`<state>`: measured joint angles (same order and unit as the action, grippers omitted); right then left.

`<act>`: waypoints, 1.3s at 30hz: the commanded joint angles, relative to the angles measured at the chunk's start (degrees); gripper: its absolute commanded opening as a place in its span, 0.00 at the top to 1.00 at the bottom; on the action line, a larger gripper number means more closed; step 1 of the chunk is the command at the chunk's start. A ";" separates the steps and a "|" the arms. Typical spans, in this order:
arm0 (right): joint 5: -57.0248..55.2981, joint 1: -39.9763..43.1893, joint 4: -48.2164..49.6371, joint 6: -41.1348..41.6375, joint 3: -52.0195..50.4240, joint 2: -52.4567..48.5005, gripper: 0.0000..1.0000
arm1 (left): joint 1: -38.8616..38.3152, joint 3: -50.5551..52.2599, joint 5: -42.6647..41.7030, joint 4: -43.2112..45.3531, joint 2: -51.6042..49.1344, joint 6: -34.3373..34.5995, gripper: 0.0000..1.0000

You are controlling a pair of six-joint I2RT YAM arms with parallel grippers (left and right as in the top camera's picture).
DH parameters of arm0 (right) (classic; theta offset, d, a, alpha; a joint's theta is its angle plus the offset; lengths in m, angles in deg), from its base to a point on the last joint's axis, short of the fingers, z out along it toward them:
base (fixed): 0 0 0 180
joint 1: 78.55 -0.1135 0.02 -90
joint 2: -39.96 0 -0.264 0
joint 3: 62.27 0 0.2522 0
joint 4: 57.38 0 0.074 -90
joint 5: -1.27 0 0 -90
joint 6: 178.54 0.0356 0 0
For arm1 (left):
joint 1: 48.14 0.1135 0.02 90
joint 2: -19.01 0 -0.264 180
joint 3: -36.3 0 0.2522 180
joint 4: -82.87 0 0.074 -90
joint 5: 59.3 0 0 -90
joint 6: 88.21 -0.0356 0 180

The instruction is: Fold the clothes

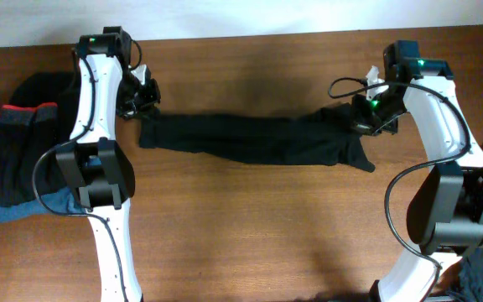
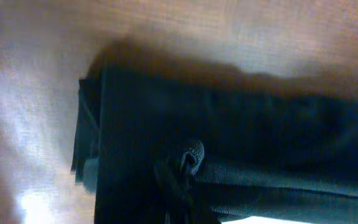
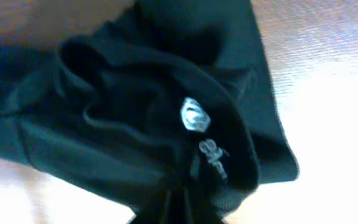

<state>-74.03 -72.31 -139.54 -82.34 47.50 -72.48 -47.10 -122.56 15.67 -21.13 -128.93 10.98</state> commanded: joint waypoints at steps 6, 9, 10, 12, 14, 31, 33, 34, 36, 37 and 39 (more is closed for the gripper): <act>-6.43 0.17 -1.16 0.09 0.66 1.33 0.75 | 0.13 -0.79 0.48 -6.34 1.81 -2.43 0.90; -6.40 0.17 -1.27 0.09 0.66 1.33 0.74 | 0.13 -0.68 0.37 -6.49 1.81 -2.40 0.86; -6.40 0.17 -1.25 0.07 0.66 1.33 0.74 | 0.09 -0.68 0.37 -6.49 1.81 -2.40 0.86; -6.40 0.17 -1.27 0.09 0.66 1.33 0.74 | 0.09 -0.68 0.42 -6.49 1.81 -2.40 0.82; -6.34 0.15 -1.25 0.09 0.66 1.33 0.74 | 0.09 -0.66 0.46 -6.49 1.81 -2.43 0.66; 9.14 0.15 1.73 -8.48 0.68 1.36 0.83 | 0.04 -0.66 4.33 -5.18 1.81 -2.40 0.56; 9.14 0.15 1.66 -8.98 0.68 1.36 0.83 | -0.17 -0.66 4.33 -4.90 1.79 -2.40 0.56; 9.14 0.15 1.57 -8.98 0.68 1.36 0.83 | -0.39 -0.66 4.33 -4.74 1.79 -2.40 0.56; 9.14 0.15 1.55 -9.01 0.68 1.36 0.83 | -0.70 -0.66 4.33 -4.72 1.79 -2.40 0.56; 9.11 0.15 1.55 -9.01 0.68 1.36 0.83 | -0.85 -0.66 4.33 -4.72 1.79 -2.40 0.56; 9.11 0.15 1.55 -9.01 0.68 1.36 0.83 | -0.98 -0.66 4.33 -4.74 1.79 -2.40 0.56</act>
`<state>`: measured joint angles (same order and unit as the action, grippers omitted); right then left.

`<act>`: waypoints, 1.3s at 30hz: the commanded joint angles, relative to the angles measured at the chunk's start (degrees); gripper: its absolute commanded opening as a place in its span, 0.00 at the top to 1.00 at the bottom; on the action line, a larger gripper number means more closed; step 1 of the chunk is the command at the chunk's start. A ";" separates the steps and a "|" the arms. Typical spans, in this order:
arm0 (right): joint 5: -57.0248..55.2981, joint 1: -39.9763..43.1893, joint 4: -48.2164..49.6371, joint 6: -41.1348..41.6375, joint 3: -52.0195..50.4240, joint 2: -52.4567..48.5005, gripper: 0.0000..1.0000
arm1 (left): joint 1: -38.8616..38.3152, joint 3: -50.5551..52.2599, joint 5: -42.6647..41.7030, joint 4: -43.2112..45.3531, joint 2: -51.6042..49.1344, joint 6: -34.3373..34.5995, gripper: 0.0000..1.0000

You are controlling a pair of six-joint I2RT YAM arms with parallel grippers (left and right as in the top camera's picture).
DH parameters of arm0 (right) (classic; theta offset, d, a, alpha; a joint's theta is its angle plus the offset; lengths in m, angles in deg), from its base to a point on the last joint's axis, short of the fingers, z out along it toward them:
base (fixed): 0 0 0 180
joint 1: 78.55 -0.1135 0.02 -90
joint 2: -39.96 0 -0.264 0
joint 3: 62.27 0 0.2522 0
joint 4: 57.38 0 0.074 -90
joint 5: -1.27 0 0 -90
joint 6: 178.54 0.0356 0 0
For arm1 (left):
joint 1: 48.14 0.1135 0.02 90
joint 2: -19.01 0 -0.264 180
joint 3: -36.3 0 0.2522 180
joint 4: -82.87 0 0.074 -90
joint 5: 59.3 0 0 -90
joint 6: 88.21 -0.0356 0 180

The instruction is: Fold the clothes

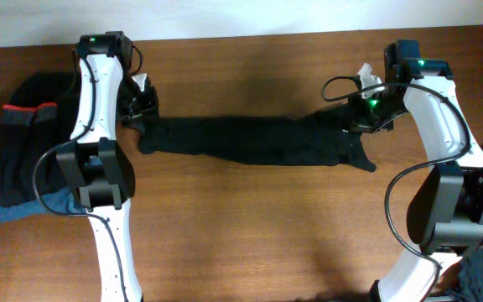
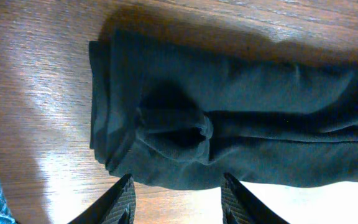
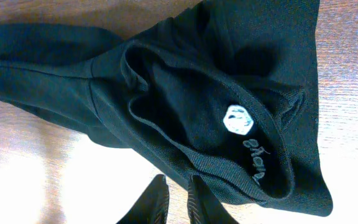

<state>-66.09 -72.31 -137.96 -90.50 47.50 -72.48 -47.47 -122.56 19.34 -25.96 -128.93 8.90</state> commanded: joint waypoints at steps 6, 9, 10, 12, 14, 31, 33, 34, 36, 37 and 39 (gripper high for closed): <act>1.14 0.15 -0.02 -0.85 0.68 1.36 0.78 | -0.61 -0.66 0.66 0.09 1.79 -0.33 0.53; 0.46 0.15 -0.04 -0.83 0.66 1.36 0.69 | -0.61 -0.66 0.68 0.09 1.79 -0.33 0.53; 0.09 0.17 -0.07 -0.83 0.66 1.36 0.67 | -0.61 -0.66 0.68 0.09 1.79 -0.35 0.52; -2.34 0.15 -0.48 -0.81 0.66 1.36 0.61 | -0.61 -0.66 0.68 0.09 1.79 -0.33 0.52; -4.66 0.15 -1.01 -0.79 0.66 1.33 0.58 | -0.61 -0.66 0.68 0.09 1.79 -0.33 0.49; -10.93 0.15 -2.19 -0.55 0.63 -2.71 0.50 | -0.66 -0.33 0.68 1.44 1.66 -0.33 0.39; -10.73 0.15 -2.23 -0.59 0.63 -3.41 0.51 | -0.66 -0.33 0.68 1.66 1.66 -0.35 0.39; -10.69 0.15 -2.16 -0.59 0.63 -3.76 0.51 | -0.66 -0.33 0.68 1.79 1.66 -0.33 0.39; -10.71 0.17 -1.99 -0.59 0.63 -3.89 0.51 | -0.66 -0.28 0.68 2.03 1.66 -0.33 0.39; -10.69 0.17 -1.90 -0.59 0.63 -3.93 0.52 | -0.66 -0.28 0.68 2.12 1.66 -0.33 0.39; -10.73 0.17 -1.79 -0.61 0.63 -4.02 0.51 | -0.66 -0.28 0.66 2.40 1.66 -0.33 0.39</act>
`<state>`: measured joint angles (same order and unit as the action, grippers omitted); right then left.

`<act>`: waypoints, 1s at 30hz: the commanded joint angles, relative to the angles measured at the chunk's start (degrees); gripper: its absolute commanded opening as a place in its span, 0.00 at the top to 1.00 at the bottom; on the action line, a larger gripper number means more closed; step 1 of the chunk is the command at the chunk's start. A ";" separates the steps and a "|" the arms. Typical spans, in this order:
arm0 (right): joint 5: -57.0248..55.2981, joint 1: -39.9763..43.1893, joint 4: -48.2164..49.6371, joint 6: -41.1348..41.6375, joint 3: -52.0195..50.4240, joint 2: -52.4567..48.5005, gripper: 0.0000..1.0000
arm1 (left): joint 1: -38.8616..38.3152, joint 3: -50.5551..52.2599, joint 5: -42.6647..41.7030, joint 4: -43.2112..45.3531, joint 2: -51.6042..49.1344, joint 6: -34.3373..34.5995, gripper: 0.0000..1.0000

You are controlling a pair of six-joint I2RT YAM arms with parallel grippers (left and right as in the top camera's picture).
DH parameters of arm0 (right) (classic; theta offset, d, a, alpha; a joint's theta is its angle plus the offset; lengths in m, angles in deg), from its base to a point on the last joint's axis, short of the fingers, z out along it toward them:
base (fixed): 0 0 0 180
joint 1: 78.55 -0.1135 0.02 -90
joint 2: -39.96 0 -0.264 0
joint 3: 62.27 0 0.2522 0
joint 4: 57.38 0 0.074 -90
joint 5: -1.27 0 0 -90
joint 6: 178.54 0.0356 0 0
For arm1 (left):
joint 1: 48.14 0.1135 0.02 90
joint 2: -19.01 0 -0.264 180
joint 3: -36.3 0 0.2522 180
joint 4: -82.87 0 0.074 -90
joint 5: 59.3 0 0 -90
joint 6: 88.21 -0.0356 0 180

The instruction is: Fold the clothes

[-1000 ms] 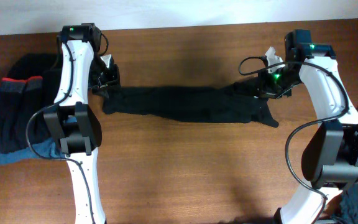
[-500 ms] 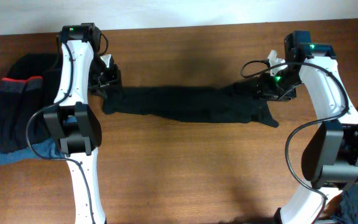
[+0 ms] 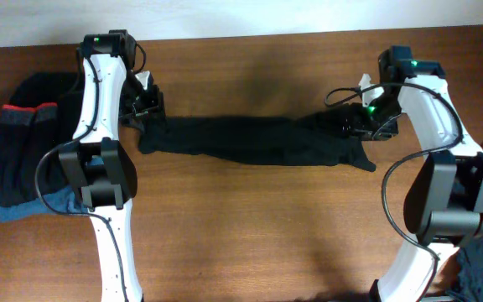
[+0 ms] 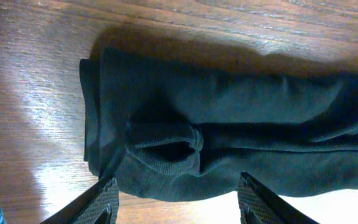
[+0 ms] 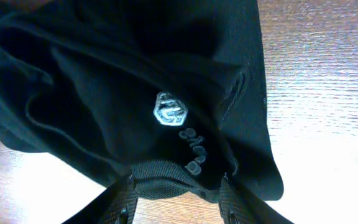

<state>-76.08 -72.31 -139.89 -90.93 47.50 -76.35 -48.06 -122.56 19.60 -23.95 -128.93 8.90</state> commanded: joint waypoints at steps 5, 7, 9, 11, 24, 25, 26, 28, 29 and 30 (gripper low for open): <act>-1.09 0.17 -0.11 -0.15 0.63 -0.26 0.48 | -0.07 -0.28 0.42 0.44 1.66 -0.33 0.39; -2.32 0.17 -0.09 -0.15 0.63 -0.26 0.43 | -0.09 -0.28 0.42 0.44 1.66 -0.33 0.39; -3.30 0.24 -0.07 -0.15 0.63 -0.26 0.41 | -0.09 -0.28 0.42 0.48 1.66 -0.33 0.39; -3.21 0.22 -0.07 -0.13 0.63 -0.26 0.41 | -0.07 -0.28 0.42 0.61 1.66 -0.33 0.39; -0.39 0.15 -0.07 -0.17 0.63 -1.38 0.37 | -0.09 -0.28 0.39 0.63 1.66 -0.33 0.38; -0.39 0.15 -0.04 -0.17 0.59 -1.86 0.37 | -0.09 -0.28 0.39 0.66 1.66 -0.33 0.38; -0.22 0.15 -0.04 -0.17 0.59 -2.16 0.37 | -0.09 -0.28 0.42 0.66 1.66 -0.33 0.38; -0.15 0.15 0.20 -0.17 0.57 -2.71 0.37 | -0.09 -0.28 0.42 0.66 1.66 -0.33 0.38; 0.04 0.15 0.28 -0.17 0.55 -2.80 0.40 | -0.09 -0.28 0.42 0.66 1.66 -0.33 0.38; 0.35 0.15 0.48 -0.17 0.55 -2.84 0.44 | -0.09 -0.28 0.42 0.66 1.66 -0.33 0.38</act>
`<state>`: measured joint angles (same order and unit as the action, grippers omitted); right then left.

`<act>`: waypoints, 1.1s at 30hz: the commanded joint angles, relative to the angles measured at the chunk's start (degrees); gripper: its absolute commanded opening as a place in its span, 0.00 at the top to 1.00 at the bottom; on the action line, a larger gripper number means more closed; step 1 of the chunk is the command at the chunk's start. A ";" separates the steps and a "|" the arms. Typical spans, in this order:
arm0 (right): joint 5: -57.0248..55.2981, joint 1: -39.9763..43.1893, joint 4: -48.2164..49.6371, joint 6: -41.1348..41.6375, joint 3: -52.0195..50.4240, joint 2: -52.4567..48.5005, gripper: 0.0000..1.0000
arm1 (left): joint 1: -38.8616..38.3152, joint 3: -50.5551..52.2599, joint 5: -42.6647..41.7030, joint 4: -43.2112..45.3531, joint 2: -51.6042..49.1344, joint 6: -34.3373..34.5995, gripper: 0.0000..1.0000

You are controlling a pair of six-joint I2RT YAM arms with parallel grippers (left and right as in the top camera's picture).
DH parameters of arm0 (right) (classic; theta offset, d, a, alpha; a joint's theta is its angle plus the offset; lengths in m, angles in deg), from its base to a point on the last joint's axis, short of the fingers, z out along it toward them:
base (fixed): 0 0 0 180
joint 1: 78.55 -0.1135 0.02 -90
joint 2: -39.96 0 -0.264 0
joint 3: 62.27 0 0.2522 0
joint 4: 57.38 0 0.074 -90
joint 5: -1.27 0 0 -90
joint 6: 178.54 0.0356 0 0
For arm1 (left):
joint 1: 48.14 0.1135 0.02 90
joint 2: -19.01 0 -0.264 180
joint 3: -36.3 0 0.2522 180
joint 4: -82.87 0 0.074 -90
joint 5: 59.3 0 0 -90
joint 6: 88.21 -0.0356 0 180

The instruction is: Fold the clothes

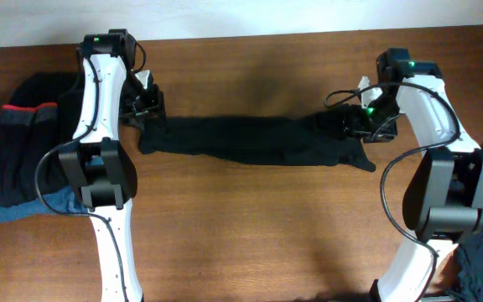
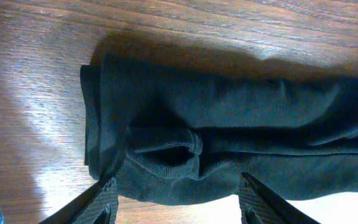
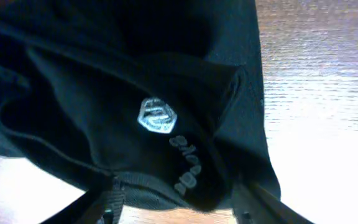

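Note:
A long black garment (image 1: pixel 250 141) lies stretched left to right across the wooden table (image 1: pixel 241 226), folded into a narrow band. My left gripper (image 2: pixel 174 202) is open just above its left end (image 2: pixel 142 137), fingers (image 2: pixel 98 202) wide to either side of a bunched fold. My right gripper (image 3: pixel 176 202) is open over the garment's right end, where a silver logo (image 3: pixel 156 115) and lettering show. Its fingers (image 3: pixel 107 202) straddle the hem. In the overhead view the left gripper (image 1: pixel 145 105) and right gripper (image 1: pixel 360 122) stand at the two ends.
A pile of dark clothes with a red-trimmed piece (image 1: pixel 19 143) and a blue cloth (image 1: pixel 23 208) lies at the table's left edge. More dark fabric sits at the lower right corner.
Both grippers stay open over the garment's ends. The right gripper has opened wider and shifted slightly along the logo end. The left view is almost unchanged.
At first both grippers were down on the garment's ends, their fingers not visible. Then both hung above the cloth, the left open and the right nearly shut, the garment lying flat. After that the jaws spread wider, and now both hover open over the two ends.

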<state>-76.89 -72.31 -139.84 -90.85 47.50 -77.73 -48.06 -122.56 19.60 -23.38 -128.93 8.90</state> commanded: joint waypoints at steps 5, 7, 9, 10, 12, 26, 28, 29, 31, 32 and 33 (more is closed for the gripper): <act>1.27 0.17 1.03 -0.26 0.57 -1.46 0.76 | -0.09 -0.28 0.39 0.13 1.66 -0.33 0.38; 1.27 0.15 1.01 -0.26 0.57 -1.46 0.85 | -0.09 -0.28 0.42 0.11 1.66 -0.33 0.38; 1.27 0.15 1.01 -0.26 0.55 -1.46 0.91 | -0.13 -0.28 0.39 0.11 1.66 -0.33 0.38; 1.27 0.15 1.03 -0.26 0.55 -1.46 0.91 | -0.13 -0.28 0.42 0.17 1.66 -0.33 0.38; 1.27 0.15 1.09 -0.26 0.57 -1.46 0.91 | -0.15 -0.28 0.39 0.59 1.66 -0.33 0.38; 1.25 0.15 0.66 -0.26 0.55 -1.46 0.91 | -0.17 0.72 0.44 4.66 1.64 -0.33 0.39; 1.25 0.17 0.57 -0.26 0.55 -1.46 0.91 | -0.17 1.51 0.39 5.05 1.42 -0.31 0.39; 1.25 0.17 0.57 -0.26 0.55 -1.46 0.91 | -0.20 1.90 0.39 5.33 1.33 -0.31 0.38; 1.25 0.17 0.55 -0.26 0.55 -1.46 0.91 | -0.31 2.71 0.37 6.01 0.76 -0.33 0.38; 1.25 0.17 0.55 -0.26 0.55 -1.46 0.91 | -0.42 2.80 0.37 6.19 0.68 -0.31 0.39; 1.25 0.17 0.55 -0.26 0.55 -1.46 0.91 | -0.48 2.84 0.37 6.43 0.59 -0.31 0.38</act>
<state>-76.17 -72.31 -139.08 -90.93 47.50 -78.84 -48.09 -120.57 19.62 -17.59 -128.93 8.90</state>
